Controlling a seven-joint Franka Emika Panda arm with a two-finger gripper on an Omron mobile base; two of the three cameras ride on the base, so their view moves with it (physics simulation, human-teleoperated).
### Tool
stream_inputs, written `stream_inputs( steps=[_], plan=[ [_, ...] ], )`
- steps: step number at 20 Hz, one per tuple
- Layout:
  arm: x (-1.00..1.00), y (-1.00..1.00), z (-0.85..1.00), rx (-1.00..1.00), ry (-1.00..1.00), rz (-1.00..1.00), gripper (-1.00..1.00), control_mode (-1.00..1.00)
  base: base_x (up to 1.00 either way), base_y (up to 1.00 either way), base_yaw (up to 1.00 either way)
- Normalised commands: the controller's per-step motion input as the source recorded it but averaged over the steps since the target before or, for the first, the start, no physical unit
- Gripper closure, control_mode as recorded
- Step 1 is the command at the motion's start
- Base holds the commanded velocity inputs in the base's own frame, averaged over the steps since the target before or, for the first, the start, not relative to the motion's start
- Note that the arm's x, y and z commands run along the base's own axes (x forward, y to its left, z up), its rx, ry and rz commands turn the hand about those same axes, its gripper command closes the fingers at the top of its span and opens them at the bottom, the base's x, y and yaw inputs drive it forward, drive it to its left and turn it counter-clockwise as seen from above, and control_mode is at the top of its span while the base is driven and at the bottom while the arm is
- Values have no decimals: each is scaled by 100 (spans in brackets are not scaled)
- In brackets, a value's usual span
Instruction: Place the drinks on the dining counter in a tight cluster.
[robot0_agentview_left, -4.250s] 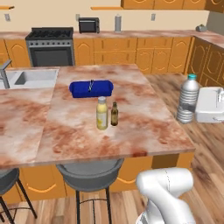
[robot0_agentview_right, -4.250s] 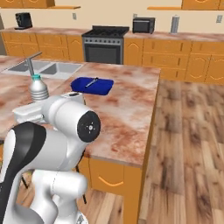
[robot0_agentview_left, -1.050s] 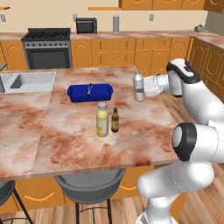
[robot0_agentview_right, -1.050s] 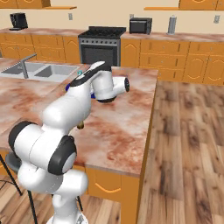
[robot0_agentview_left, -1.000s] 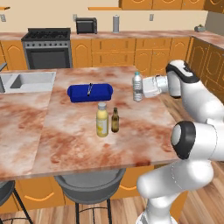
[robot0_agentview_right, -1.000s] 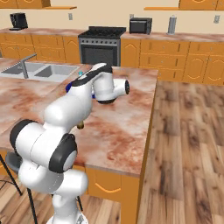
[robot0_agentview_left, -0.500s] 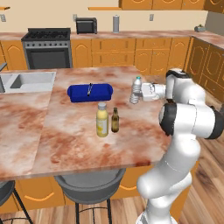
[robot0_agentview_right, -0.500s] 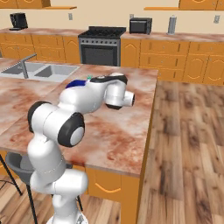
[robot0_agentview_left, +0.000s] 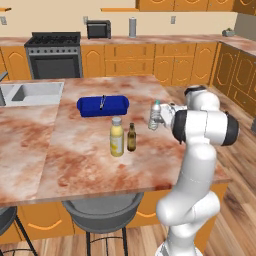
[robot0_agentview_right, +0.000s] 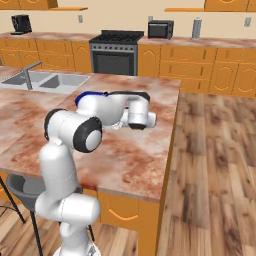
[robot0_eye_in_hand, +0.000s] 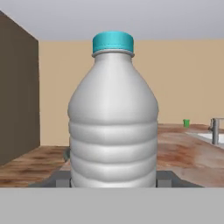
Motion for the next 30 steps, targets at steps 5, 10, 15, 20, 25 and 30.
stream_inputs(
  steps=[5,10,15,20,25,30],
  plan=[
    [0,0,-25,-5,-24,16,100,-100,0,0,0],
    [1,0,-51,-2,-9,10,100,-100,0,0,0],
    [-1,1,-34,0,0,1,100,-100,0,0,0],
    [-18,32,-19,0,13,0,100,-100,0,0,0],
    [0,36,-7,0,22,0,100,-100,0,0,0],
    [0,1,-6,-1,18,-6,100,-100,0,0,0]
  ],
)
